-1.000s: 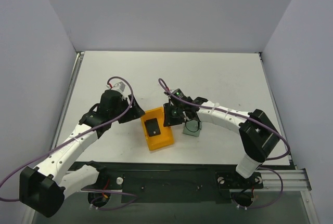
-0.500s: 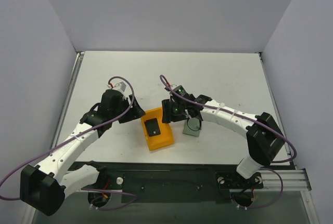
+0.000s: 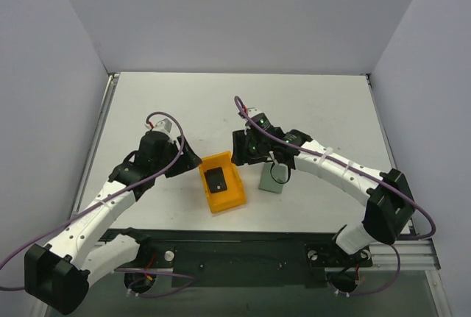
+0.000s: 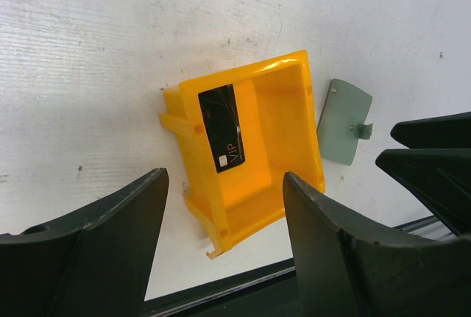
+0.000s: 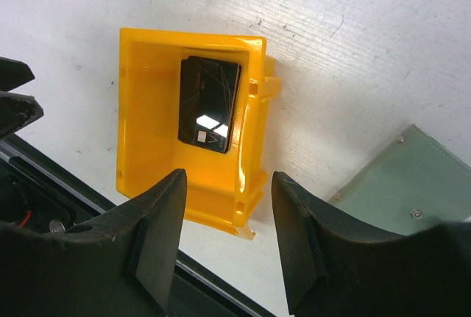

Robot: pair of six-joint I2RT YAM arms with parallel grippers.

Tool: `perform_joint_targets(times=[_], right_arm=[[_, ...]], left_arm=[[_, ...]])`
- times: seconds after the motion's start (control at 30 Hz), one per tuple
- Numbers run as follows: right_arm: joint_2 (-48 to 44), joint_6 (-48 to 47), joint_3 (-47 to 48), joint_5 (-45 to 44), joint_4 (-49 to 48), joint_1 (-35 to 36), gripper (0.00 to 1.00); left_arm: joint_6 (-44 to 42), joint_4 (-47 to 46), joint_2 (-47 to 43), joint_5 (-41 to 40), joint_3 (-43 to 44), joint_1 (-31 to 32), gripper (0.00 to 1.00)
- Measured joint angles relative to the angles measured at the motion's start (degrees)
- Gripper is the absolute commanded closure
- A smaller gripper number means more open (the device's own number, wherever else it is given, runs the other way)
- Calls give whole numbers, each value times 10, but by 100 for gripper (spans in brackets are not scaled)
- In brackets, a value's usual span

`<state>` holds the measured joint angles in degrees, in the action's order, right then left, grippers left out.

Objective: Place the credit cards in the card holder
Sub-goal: Move the card holder to the corner of the board.

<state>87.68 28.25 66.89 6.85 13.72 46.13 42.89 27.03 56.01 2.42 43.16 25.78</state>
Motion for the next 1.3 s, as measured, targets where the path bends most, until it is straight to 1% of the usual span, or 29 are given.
perform_joint_targets(times=[0.27, 0.33, 0.37, 0.43, 0.6, 0.83, 1.03, 1.3], right_arm=[[-47, 0, -2, -17, 4, 0, 54], [-48, 2, -4, -17, 3, 0, 54], [-48, 2, -6, -15, 3, 0, 54], [-48, 3, -9, -13, 3, 0, 54], [-47, 7, -10, -2, 1, 0, 54], [-48, 17, -29, 14, -9, 0, 54], [-51, 21, -39, 26, -16, -9, 55], [-59, 35, -50, 44, -28, -26, 56]], left_arm=[[16, -2, -5, -7, -6, 8, 27], [24, -2, -7, -12, -16, 21, 24], [28, -2, -9, -18, -23, 30, 18], [34, 3, -11, -34, -32, 47, 15], [43, 6, -13, -54, -35, 61, 12], [43, -33, 0, -38, -51, 61, 11], [38, -45, 8, -32, -63, 62, 16], [32, -73, 30, -7, -81, 62, 31]])
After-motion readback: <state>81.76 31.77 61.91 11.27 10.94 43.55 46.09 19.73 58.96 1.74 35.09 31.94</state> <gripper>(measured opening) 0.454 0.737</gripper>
